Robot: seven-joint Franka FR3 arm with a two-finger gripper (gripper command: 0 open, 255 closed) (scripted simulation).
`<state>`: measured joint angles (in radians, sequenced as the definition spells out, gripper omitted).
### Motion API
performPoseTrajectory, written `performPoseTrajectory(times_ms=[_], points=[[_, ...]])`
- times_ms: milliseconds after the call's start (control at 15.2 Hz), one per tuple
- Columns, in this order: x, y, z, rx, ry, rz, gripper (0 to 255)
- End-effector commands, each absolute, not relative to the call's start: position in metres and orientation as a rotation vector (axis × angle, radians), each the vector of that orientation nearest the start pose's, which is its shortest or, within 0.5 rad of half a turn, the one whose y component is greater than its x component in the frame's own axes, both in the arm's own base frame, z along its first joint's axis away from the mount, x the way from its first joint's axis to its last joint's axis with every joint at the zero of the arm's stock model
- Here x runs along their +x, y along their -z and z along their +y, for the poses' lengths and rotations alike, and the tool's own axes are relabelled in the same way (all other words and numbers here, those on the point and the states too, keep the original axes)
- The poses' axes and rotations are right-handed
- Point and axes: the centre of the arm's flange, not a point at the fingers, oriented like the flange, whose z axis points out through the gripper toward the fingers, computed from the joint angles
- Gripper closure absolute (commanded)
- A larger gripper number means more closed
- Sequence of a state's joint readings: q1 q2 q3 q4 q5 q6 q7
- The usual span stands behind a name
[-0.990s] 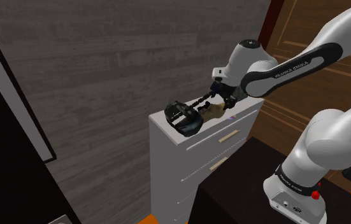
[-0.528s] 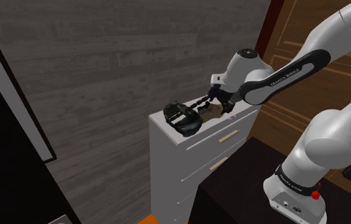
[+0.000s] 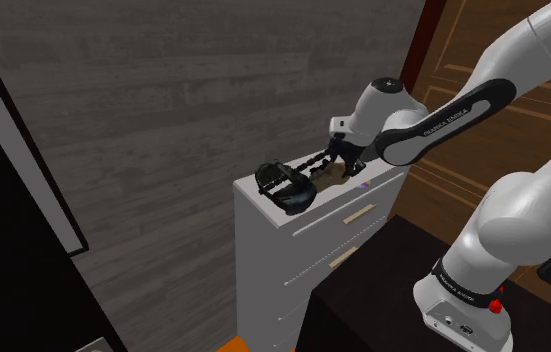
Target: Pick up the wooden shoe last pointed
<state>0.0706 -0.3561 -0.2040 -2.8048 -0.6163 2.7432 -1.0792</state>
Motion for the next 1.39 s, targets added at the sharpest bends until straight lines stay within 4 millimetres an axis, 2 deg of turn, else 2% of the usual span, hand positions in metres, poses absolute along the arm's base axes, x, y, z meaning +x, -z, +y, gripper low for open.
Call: performPoseTrajectory(times_ms=[0,198,1188,1320], points=[[0.383,-0.325,-0.022,-2.57,0.154,-2.369,255],[0.381,-0.325,-0.021,-2.57,0.154,-2.369,255],[0.381,-0.405,-0.021,-2.57,0.154,-2.369,255],[0.381,-0.405,-0.021,-2.57,0.154,-2.369,255]])
